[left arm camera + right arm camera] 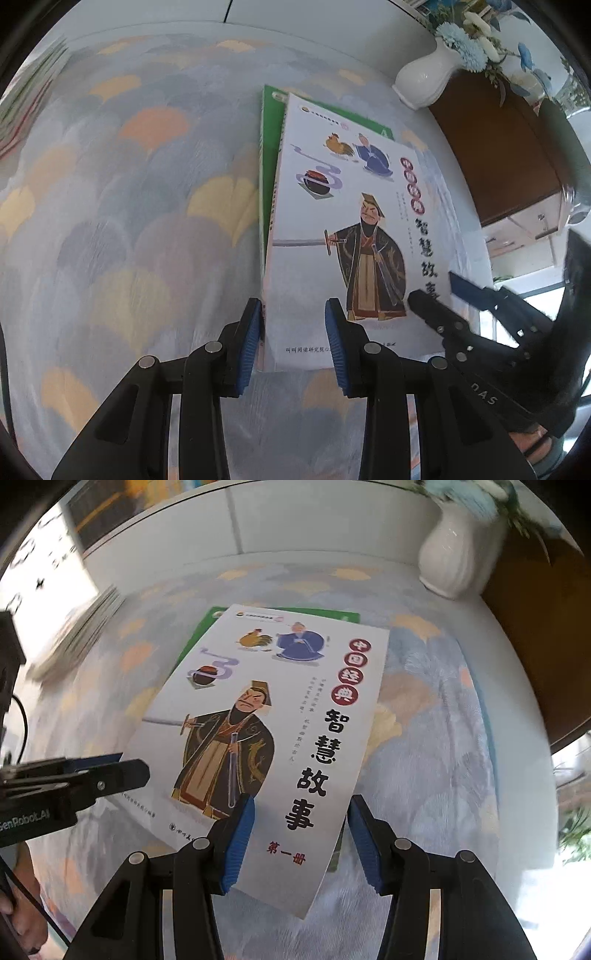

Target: Organize books

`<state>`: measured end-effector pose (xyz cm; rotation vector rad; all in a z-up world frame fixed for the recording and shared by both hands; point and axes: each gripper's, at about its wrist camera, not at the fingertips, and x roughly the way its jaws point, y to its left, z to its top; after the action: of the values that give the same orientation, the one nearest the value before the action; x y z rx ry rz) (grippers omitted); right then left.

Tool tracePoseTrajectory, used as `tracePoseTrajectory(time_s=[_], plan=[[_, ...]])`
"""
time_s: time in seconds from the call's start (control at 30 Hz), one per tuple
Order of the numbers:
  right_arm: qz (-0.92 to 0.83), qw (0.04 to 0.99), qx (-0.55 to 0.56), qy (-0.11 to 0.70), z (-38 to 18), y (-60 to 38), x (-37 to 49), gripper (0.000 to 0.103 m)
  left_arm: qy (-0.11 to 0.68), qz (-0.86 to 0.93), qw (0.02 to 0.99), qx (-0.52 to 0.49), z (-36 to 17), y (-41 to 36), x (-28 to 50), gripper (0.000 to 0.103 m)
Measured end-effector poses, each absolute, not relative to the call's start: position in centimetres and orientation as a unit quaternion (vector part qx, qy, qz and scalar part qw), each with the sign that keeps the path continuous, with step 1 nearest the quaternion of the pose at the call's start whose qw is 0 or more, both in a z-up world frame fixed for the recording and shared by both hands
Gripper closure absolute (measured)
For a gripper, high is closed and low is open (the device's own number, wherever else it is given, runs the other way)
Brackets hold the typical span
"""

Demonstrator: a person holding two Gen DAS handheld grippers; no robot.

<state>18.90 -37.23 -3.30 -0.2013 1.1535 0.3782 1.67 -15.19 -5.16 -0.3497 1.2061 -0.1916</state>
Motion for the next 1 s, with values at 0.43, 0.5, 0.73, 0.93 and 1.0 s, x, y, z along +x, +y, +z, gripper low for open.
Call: tracePoseTrajectory(time_s=[0.43, 0.5, 0.73, 0.93, 1.0], plan=[[0.227, 0.808, -0.137, 0.526, -2.3, -32.8, 14.3, 0.048, 0.556, -0.030, 0.808, -0.195, -5.0, -10.9, -5.6, 0.072], [0.252, 0.801, -0.144, 0.523, -2.4, -31.1, 13.2, 0.047, 0.553, -0.009, 0.807, -0.207, -5.3, -9.3, -6.6, 0.072], [0.316, 0.761, -0.113, 0.555, -4.9, -26.8, 11.4, 0.042, 0.539, 0.039, 0.802, -0.254, -6.2, -4.3, -10.4, 0.072], [0.326, 0.743, -0.076, 0.580, -5.8, -29.4, 10.0, 0.048, 0.539, 0.021, 0.806, -0.246, -6.6, -4.7, -10.9, 0.067], [0.336, 0.740, -0.078, 0.578, -6.0, -29.4, 9.4, 0.052, 0.539, 0.009, 0.805, -0.249, -6.5, -5.0, -10.3, 0.067]])
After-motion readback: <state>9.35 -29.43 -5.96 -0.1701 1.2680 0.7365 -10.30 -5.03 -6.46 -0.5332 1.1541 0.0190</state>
